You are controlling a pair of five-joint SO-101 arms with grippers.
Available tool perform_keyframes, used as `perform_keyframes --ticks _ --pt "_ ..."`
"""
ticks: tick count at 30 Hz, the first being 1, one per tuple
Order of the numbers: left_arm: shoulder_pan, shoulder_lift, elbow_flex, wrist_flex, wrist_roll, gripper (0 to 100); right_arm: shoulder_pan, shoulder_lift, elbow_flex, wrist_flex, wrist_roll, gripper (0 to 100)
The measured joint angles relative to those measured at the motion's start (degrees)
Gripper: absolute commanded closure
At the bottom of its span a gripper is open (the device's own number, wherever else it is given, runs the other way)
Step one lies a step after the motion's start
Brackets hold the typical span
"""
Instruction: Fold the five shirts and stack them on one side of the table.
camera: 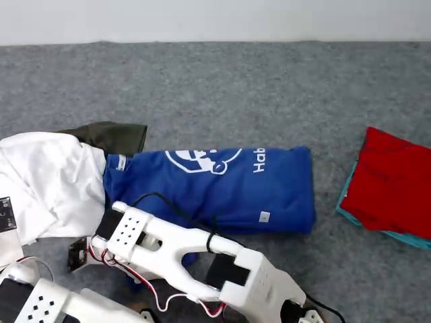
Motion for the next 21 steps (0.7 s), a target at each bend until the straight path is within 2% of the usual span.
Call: perform_keyframes --ticks 8,16,21 --pt "0.0 0.0 0.0 0.0 0.0 99 3.0 3.5 -1.3 -1.7 7.6 99.3" --pt "0.0 0.0 0.0 0.0 0.0 99 3.7 4.7 -2.8 -1.5 8.9 98.8" --pt "0.0 0.0 0.0 0.0 0.0 99 5.6 6.5 -8.7 3.0 8.7 98.8"
